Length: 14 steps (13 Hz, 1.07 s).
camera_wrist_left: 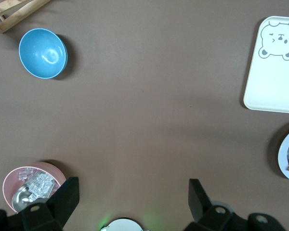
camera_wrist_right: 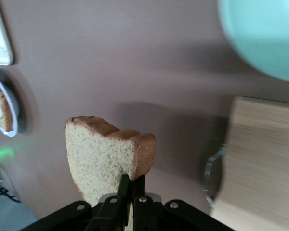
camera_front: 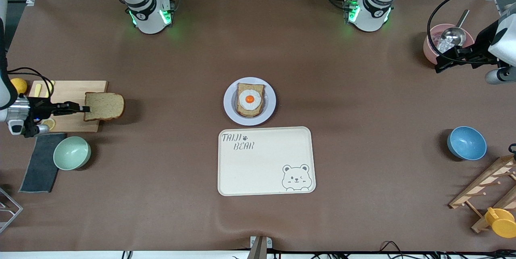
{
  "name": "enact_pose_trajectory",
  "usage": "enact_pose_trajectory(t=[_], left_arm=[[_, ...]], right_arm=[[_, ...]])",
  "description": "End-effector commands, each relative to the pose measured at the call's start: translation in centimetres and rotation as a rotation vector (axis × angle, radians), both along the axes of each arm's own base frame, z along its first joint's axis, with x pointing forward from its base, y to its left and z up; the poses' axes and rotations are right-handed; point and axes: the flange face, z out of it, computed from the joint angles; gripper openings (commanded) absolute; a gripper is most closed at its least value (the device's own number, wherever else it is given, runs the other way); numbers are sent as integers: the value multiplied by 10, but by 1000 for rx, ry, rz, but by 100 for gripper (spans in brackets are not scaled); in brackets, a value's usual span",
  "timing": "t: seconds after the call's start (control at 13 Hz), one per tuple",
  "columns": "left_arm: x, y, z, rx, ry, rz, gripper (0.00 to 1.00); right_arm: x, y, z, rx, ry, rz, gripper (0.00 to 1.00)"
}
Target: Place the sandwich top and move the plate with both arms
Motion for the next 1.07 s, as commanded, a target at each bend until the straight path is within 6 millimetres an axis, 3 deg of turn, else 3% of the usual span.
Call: enact_pose_trajectory(t=[0.0, 0.38, 0.69, 0.84, 1.0], left_arm=[[0, -2, 4, -6, 7, -17, 100], [0, -3, 5, -4, 5, -16, 100], [0, -4, 5, -6, 4, -18, 100], [0, -4, 5, -6, 4, -18, 100], [0, -5, 5, -9, 4, -18, 100]], right_arm=[[11, 55, 20, -7, 50, -10, 0], [24, 158, 12, 95, 80, 41, 0], [27, 219, 13, 100, 109, 76, 0], [26, 275, 16, 109, 102, 132, 0], [26, 307, 12, 125, 94, 134, 0]])
